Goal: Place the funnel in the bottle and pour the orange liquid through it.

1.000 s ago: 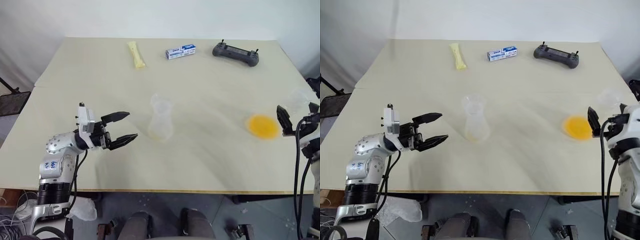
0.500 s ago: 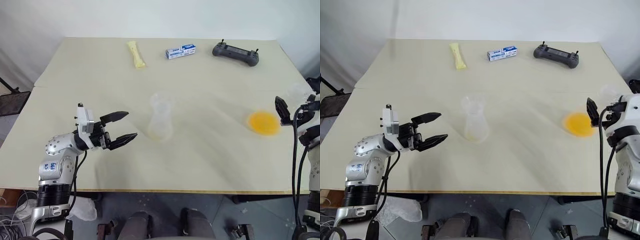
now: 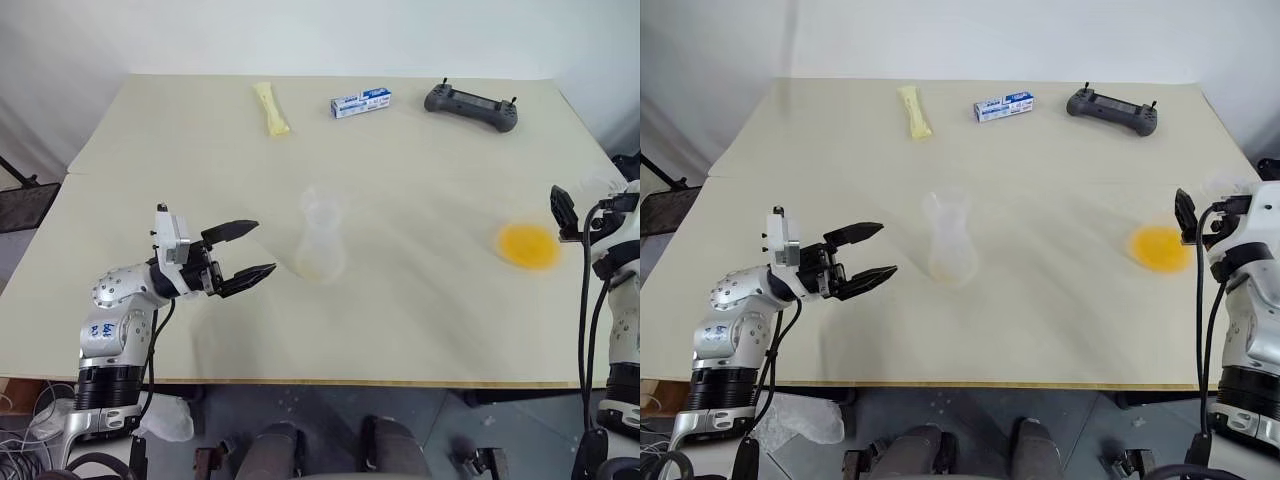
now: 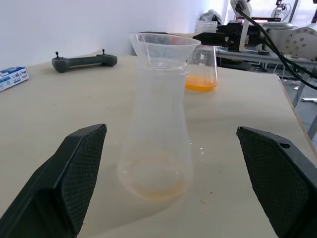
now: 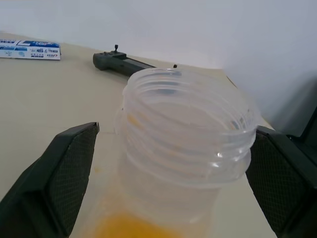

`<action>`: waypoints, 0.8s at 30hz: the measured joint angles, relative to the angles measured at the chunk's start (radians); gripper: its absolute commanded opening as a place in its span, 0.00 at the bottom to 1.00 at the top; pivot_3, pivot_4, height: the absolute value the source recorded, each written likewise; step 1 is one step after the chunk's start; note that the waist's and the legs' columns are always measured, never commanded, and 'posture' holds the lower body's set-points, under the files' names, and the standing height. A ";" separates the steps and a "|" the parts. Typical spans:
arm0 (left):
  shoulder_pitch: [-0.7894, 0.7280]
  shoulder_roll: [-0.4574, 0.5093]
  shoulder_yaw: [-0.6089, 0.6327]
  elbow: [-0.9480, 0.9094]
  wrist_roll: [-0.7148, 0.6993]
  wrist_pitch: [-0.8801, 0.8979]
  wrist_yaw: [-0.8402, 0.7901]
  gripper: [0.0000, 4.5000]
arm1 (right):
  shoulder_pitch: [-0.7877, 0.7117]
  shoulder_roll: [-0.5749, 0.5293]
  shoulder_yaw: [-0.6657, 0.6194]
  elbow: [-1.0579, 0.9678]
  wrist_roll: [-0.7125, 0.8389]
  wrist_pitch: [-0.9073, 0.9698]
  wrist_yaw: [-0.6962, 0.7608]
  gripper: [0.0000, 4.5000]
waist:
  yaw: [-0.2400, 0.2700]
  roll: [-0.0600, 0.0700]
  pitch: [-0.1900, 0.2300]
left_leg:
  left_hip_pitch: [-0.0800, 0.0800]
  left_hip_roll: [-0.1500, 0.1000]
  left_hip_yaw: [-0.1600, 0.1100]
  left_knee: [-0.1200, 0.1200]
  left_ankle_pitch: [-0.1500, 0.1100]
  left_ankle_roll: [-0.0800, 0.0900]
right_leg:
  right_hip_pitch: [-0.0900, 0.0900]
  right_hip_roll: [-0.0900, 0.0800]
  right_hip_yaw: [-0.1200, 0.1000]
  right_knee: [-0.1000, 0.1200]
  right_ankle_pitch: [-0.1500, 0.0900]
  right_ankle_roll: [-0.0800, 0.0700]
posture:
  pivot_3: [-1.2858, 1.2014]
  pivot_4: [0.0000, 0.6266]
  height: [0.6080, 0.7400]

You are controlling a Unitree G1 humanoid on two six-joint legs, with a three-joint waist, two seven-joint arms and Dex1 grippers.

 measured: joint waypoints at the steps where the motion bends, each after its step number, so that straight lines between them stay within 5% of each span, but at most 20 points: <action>1: 0.000 0.000 0.000 0.000 0.000 -0.001 0.000 1.00 | -0.003 0.000 0.000 0.005 0.001 0.000 -0.003 1.00 | 0.000 0.000 0.000 | 0.000 0.000 0.000 0.000 0.000 0.000 | 0.000 0.000 0.000 0.000 0.000 0.000 | 0.52 0.24 1.00; 4: 0.000 0.000 -0.001 0.002 0.000 -0.002 0.001 1.00 | -0.003 0.002 0.000 0.020 0.002 0.000 -0.003 1.00 | 0.000 0.000 0.000 | 0.000 0.000 0.000 0.000 0.000 0.000 | 0.000 0.000 0.000 0.000 0.000 0.000 | 0.52 0.24 1.00; 11: -0.002 -0.002 -0.009 0.014 0.000 -0.010 0.007 1.00 | 0.000 0.037 -0.008 -0.015 0.046 0.004 -0.033 0.55 | 0.000 0.000 0.000 | 0.000 0.000 0.000 0.000 0.000 0.000 | 0.000 0.000 0.000 0.000 0.000 0.000 | 0.52 0.24 1.00; 17: -0.004 0.000 -0.011 0.035 0.000 -0.011 -0.021 1.00 | 0.037 0.077 0.001 -0.188 0.088 0.099 -0.074 0.55 | 0.000 0.003 0.001 | -0.001 0.000 0.000 0.000 0.000 0.000 | 0.000 0.000 0.000 -0.001 0.000 0.000 | 0.52 0.24 1.00; 24: -0.089 0.018 -0.020 0.129 0.004 -0.036 -0.096 1.00 | -0.033 0.073 0.201 -0.542 0.084 0.333 -0.130 0.55 | -0.008 0.004 0.002 | -0.001 0.000 0.000 -0.001 0.000 0.000 | -0.002 0.001 0.000 -0.001 0.000 0.000 | 0.52 0.24 1.00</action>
